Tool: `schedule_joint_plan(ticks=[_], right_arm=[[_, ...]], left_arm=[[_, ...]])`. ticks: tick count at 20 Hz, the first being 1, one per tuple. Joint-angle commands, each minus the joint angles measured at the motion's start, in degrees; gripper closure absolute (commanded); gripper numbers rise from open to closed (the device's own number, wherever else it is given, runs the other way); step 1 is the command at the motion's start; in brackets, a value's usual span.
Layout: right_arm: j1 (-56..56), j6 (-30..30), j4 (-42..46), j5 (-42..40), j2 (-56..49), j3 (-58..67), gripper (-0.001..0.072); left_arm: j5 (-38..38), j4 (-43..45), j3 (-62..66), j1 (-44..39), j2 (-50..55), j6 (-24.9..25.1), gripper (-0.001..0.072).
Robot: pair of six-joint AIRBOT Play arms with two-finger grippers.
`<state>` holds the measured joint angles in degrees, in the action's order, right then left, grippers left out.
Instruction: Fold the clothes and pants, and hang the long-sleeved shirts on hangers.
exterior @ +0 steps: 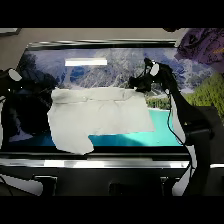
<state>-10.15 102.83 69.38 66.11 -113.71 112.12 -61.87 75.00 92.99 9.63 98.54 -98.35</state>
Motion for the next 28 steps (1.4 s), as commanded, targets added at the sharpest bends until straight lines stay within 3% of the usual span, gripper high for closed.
schedule_joint_plan(ticks=[1, 4, 6, 8, 13, 17, 22, 28], right_arm=[[2.0, -2.3, -1.7, 6.0, 4.2, 0.1, 0.0167], [7.5, -10.8, -1.5, 13.3, 11.1, 0.0, 0.0167], [12.5, -17.9, -1.6, 20.5, 14.5, -0.3, 0.0169], [19.5, -20.8, -9.6, 22.2, 18.0, -5.5, 0.0172], [31.7, -28.9, -16.4, 19.3, 25.9, -33.2, 0.0171], [33.1, -34.1, -17.9, 15.2, 26.1, -47.6, 0.0169], [33.1, -36.3, -19.0, 9.8, 26.0, -56.2, 0.0161], [29.3, -38.4, -22.6, 9.5, 22.6, -58.2, 0.0161]], left_arm=[[-6.4, 0.2, 2.1, 1.6, -2.1, 1.9, 0.0075], [-14.1, 0.3, 2.1, 5.8, -7.6, 8.3, 0.0075], [-16.8, -0.9, 0.3, 9.7, -12.0, 7.7, 0.0076], [-16.1, -1.6, -6.0, 13.7, -18.2, 7.8, 0.0077], [-11.4, -5.1, -29.0, 22.1, -33.6, 7.8, 0.0079], [-9.4, -5.1, -37.3, 22.4, -37.2, 8.0, 0.0079], [-9.2, -5.1, -37.8, 22.4, -37.2, 8.0, 0.0079], [-9.2, -5.1, -37.8, 22.4, -37.2, 7.9, 0.0078]])
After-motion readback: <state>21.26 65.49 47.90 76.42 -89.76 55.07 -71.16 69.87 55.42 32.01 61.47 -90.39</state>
